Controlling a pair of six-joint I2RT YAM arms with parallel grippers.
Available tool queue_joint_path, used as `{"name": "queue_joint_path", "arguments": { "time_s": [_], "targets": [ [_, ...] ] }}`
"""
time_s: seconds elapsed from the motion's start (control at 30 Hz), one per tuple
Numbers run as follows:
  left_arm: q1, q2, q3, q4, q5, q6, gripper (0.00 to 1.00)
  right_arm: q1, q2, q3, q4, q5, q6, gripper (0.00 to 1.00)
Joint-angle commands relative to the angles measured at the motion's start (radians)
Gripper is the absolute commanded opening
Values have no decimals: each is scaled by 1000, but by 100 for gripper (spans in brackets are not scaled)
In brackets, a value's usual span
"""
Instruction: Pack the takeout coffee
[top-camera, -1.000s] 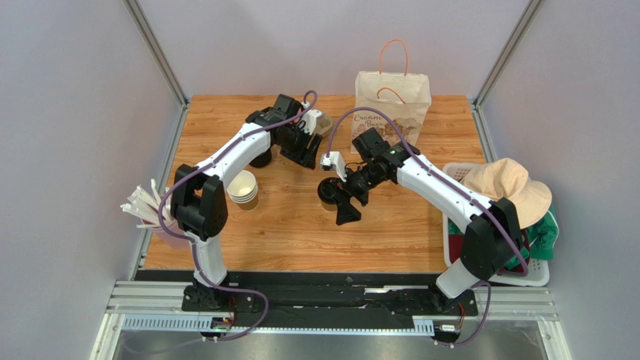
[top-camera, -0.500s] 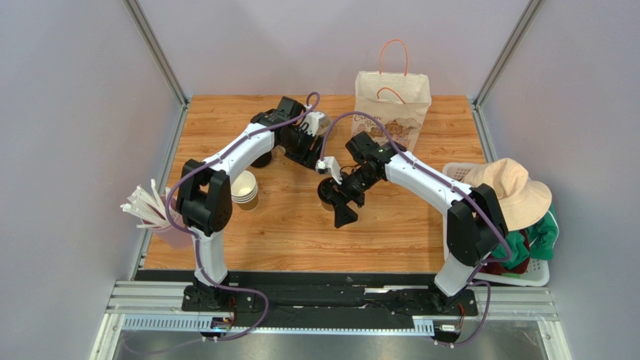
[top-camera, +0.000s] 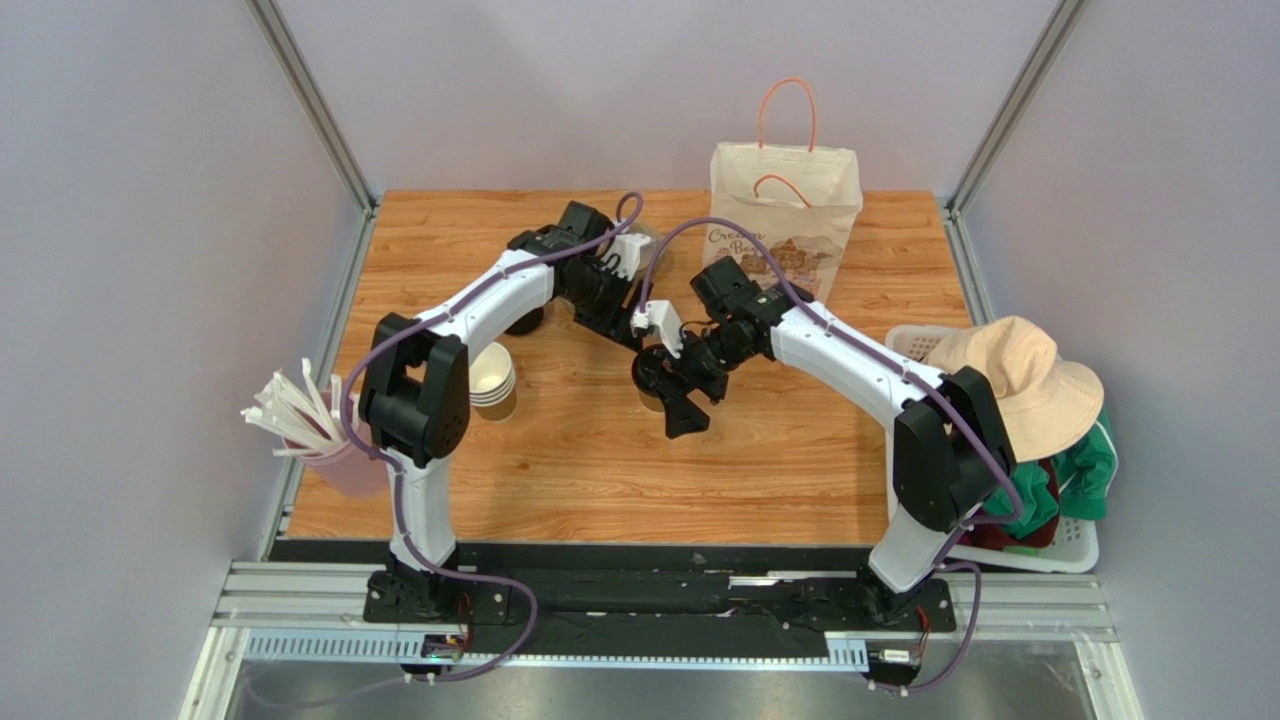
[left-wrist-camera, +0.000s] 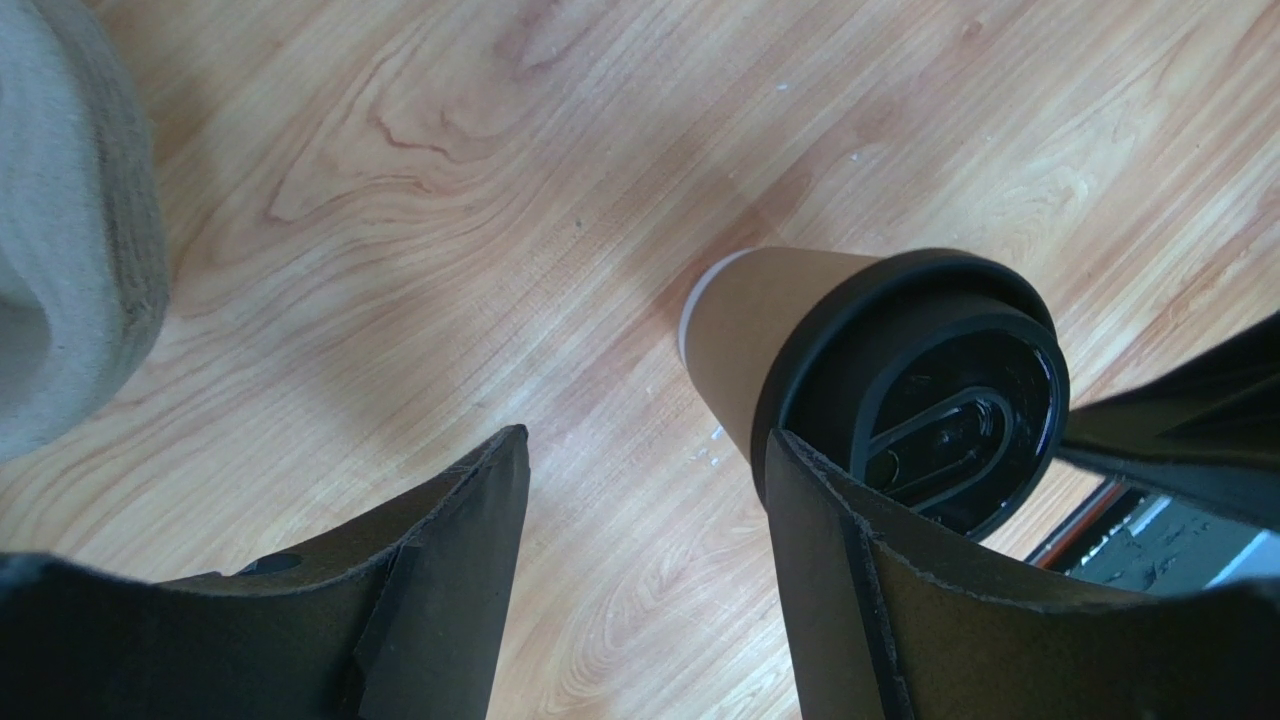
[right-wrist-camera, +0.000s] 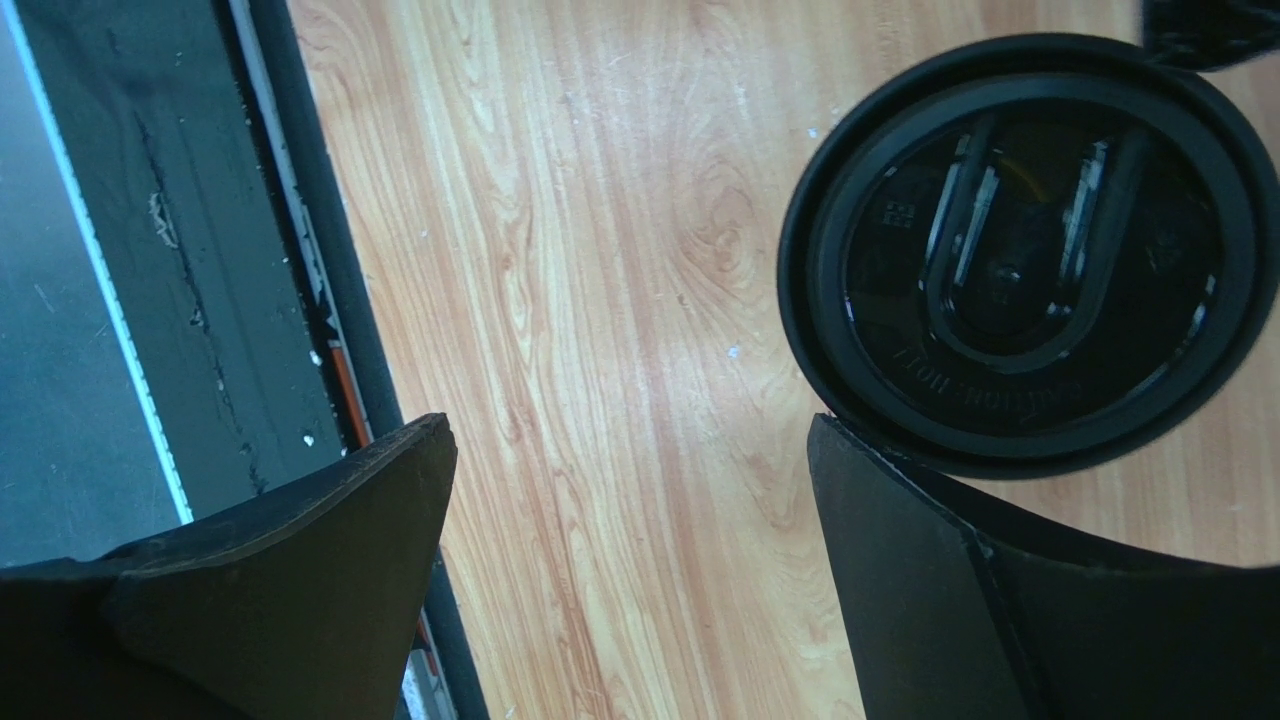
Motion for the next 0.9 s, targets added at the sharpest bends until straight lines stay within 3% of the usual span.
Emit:
{"name": "queue_joint_path", "arguments": {
  "time_s": [0.0, 0.33, 0.6, 0.87],
  "targets": [
    [-2, -8, -15, 18, 32, 6, 68, -37, 15, 57, 57, 28, 19, 93],
    [-2, -52, -51, 12, 19, 19, 68, -125, -1, 121, 57, 26, 71, 92],
    [30, -158, -48, 28, -15, 5, 69, -307, 36, 94, 112, -184, 373, 82],
    [25, -189, -35, 58, 86, 11, 70, -320, 117, -24, 216, -256, 513, 77]
  ]
}}
